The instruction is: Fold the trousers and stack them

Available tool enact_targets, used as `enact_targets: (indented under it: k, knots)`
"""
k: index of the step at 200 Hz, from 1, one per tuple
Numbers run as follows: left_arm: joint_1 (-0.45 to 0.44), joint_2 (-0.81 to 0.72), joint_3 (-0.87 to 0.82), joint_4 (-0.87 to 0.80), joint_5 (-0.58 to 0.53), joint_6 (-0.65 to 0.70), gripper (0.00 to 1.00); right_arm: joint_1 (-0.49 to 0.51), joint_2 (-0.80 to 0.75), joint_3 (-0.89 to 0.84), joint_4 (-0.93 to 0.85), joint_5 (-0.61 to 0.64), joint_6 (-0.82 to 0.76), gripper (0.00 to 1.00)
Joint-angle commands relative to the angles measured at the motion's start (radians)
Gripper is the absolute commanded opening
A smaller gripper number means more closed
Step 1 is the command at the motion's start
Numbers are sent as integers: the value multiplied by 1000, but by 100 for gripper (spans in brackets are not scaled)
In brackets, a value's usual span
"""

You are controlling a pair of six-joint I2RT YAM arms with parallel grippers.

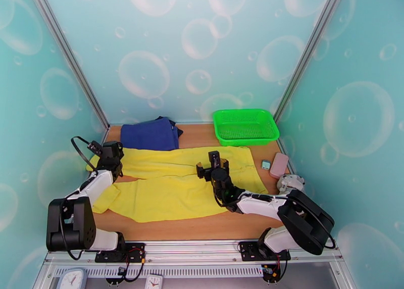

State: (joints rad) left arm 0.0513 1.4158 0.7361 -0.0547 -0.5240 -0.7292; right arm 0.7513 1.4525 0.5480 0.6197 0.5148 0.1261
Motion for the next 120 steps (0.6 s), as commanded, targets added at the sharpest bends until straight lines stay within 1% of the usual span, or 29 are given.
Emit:
enact_targets:
  k: [1, 11, 29, 46, 60, 74, 85, 94, 102, 110, 120]
  knots:
    - [-6, -93, -76, -199, -106, -139, 64, 2, 24, 26, -17, -74, -8, 99]
    - [-14, -118, -79, -326, -184, -252, 65, 3, 32, 35, -30, -75, -5, 99]
    - [-12, -138, -93, -418, -256, -315, 66, 3, 41, 40, -34, -76, -6, 99]
    - [21, -121, -84, -468, -248, -321, 67, -1, 52, 46, -40, -62, -14, 99]
    - [18, -109, -63, -541, -274, -383, 67, -4, 59, 49, -43, -52, -20, 99]
    - [18, -124, -76, -561, -247, -408, 67, -11, 60, 49, -46, -36, -23, 99]
    - [34, -157, -96, -601, -236, -461, 68, -19, 61, 46, -44, -35, -21, 99]
    - [43, -197, -128, -561, -226, -437, 68, -27, 62, 46, -48, -36, -17, 99]
    - [68, -232, -150, -527, -200, -406, 67, -32, 63, 43, -47, -37, -14, 99]
    - [109, -257, -157, -532, -182, -399, 68, -36, 64, 42, -43, -39, -13, 99]
    - [146, -287, -166, -542, -191, -386, 68, -43, 70, 43, -44, -39, -12, 99]
